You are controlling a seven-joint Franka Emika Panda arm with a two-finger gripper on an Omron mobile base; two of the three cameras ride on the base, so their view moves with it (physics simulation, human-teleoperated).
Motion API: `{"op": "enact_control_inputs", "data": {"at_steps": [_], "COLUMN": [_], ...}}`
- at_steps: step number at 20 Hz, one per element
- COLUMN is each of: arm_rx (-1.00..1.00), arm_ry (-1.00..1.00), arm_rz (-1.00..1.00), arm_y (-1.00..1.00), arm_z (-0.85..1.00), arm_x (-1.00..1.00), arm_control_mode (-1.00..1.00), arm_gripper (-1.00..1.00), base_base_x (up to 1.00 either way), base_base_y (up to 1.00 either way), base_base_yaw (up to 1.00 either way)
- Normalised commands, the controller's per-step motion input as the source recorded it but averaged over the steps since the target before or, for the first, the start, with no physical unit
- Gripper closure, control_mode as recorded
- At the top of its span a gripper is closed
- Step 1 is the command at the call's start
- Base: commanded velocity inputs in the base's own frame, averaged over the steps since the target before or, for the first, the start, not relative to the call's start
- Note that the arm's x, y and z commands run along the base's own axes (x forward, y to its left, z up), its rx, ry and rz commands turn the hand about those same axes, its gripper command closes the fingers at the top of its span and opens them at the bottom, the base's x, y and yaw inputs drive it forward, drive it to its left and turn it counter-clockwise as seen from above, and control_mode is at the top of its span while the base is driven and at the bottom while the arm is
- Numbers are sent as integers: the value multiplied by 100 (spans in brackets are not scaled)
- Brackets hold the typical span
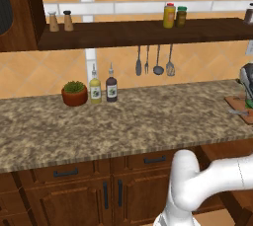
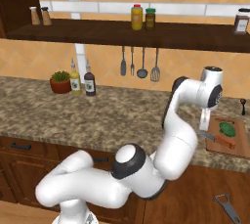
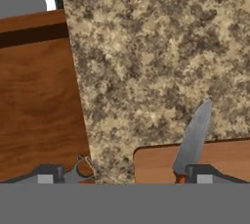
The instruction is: Place the appropriate cutting tool for cutting the broccoli skin on the cutting board.
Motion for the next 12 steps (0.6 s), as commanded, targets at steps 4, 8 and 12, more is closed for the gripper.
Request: {"op": "enact_control_inputs", "data": {"at_steps": [4, 8, 12], "arm_rx": [-8, -11, -13], "arm_ry": [0, 0, 0], "arm_rz": [10, 12, 15], "arm_y": [100, 100, 100], "arm_z": [10, 2, 14], "arm_x": [-36, -42, -49], "arm_control_mode": [-100, -100, -100], "arm_gripper": [-100, -100, -100], "base_base_x": [0, 0, 0], "base_base_y": [0, 0, 0], "base_base_yaw": [0, 0, 0]}}
